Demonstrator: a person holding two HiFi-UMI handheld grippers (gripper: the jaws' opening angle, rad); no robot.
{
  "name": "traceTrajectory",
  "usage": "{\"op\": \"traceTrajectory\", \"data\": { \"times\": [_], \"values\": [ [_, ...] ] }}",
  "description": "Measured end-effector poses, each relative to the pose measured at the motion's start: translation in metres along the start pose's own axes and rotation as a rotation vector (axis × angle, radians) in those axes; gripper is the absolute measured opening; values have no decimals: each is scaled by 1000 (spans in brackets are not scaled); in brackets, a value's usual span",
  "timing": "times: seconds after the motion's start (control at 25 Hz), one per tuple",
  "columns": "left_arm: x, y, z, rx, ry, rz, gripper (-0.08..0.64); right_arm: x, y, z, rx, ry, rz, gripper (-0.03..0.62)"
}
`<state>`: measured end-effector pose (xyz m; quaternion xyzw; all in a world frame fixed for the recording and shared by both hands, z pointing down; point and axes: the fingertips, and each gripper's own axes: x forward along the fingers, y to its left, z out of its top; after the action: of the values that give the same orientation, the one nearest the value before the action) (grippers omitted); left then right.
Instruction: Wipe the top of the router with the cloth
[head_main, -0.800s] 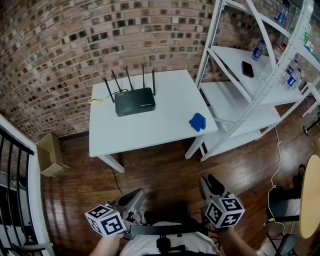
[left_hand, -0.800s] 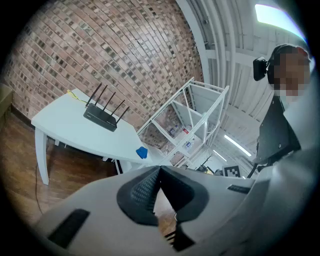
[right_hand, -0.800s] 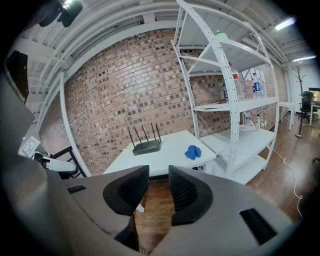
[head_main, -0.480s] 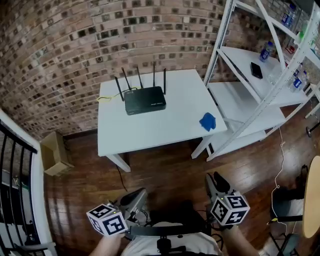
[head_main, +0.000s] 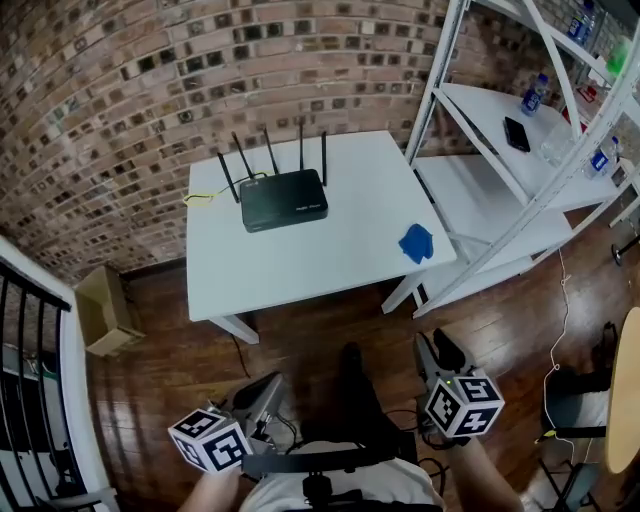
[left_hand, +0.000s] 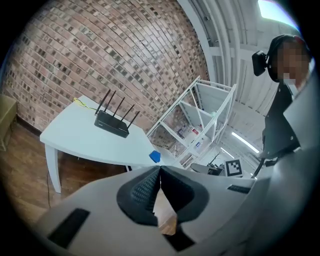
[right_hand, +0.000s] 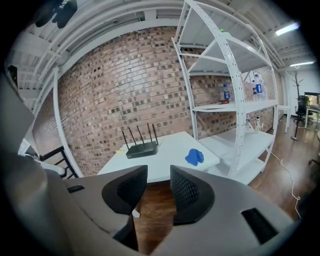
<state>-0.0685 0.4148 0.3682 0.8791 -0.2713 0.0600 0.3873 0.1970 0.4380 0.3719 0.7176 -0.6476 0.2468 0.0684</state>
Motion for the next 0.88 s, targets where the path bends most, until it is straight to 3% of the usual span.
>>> {"op": "traceTrajectory", "data": {
  "times": [0.28, 0.44, 0.68, 0.88],
  "values": [
    [61, 33, 49, -7, -13, 76, 43, 94, -42, 25, 8, 41, 10, 178],
    [123, 44, 87, -8, -15, 114, 51, 158, -84, 50, -1, 79, 11, 195],
    [223, 42, 129, -2, 5, 115, 75, 242, -160, 67, -37, 151, -22, 227],
    [283, 41, 152, -3, 33, 101, 75, 301, -202, 56, -109, 226, -15, 259]
  ]
}}
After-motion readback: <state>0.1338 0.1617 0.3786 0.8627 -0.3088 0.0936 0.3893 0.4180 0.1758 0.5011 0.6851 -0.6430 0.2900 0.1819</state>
